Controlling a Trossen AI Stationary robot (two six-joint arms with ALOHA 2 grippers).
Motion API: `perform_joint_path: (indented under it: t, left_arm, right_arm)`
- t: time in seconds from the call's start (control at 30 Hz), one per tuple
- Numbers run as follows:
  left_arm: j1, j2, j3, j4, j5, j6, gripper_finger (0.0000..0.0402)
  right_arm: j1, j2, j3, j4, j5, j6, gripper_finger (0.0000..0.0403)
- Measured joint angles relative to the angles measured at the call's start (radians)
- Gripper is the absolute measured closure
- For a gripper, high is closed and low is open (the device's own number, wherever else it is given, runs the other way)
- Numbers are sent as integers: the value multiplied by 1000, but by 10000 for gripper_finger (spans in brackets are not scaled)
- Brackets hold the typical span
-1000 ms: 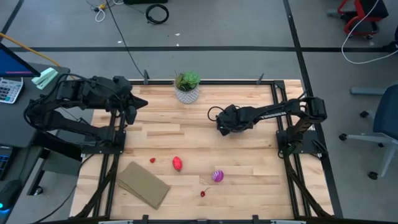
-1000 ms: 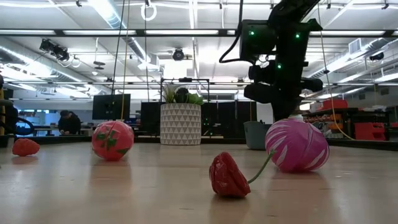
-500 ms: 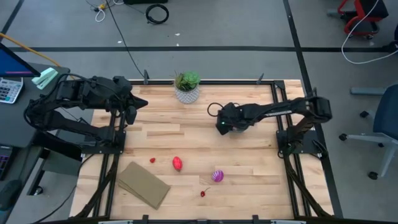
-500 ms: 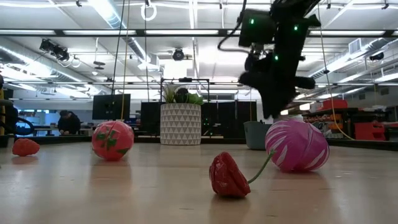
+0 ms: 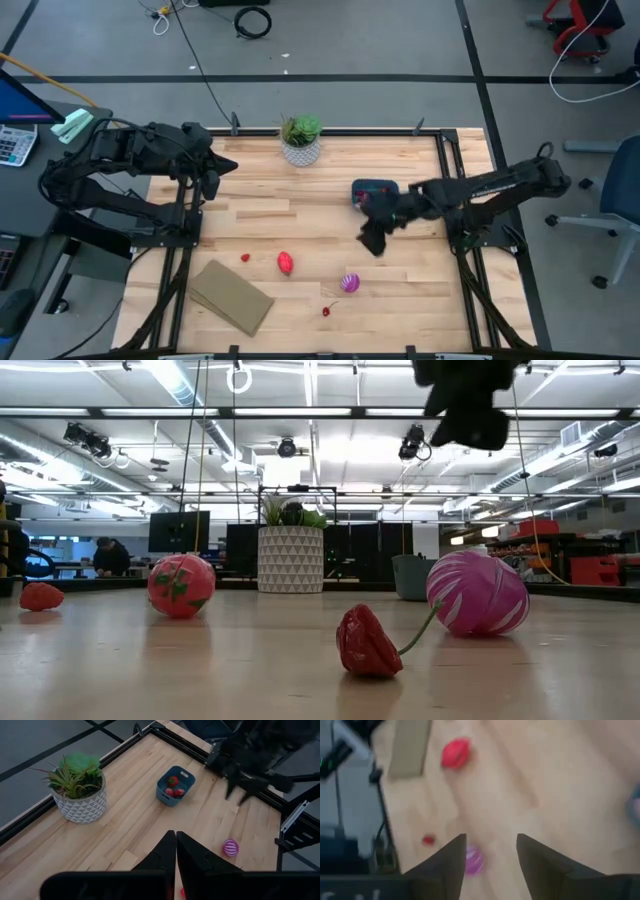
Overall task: Pick and placing Produce into tupperware
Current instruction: Put the purple onion into the blue bin
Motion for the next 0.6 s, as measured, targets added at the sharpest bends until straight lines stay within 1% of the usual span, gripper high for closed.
perform_joint_path:
  t: [0.13, 0.2, 0.23, 0.3, 0.43, 0.5, 0.6]
  left_arm:
    - [0, 0, 0, 0, 0, 1, 389]
    - [0, 0, 0, 0, 0, 1, 391]
    - [0, 0, 0, 0, 0, 1, 391]
    - [0, 0, 0, 0, 0, 1, 391]
    - [0, 0, 0, 0, 0, 1, 383]
    - [0, 0, 0, 0, 0, 1, 380]
    - [0, 0, 0, 0, 0, 1, 380]
  right_arm:
    - [128, 56, 0, -4, 15, -1, 195]
    - [175, 104, 0, -5, 33, 39, 179]
    - [192, 127, 0, -5, 45, 78, 171]
    - [212, 180, 0, -3, 59, 206, 155]
    - [227, 285, 0, 10, 33, 475, 126]
    - [228, 334, 0, 44, -10, 549, 117]
    - [228, 393, 0, 116, -76, 587, 108]
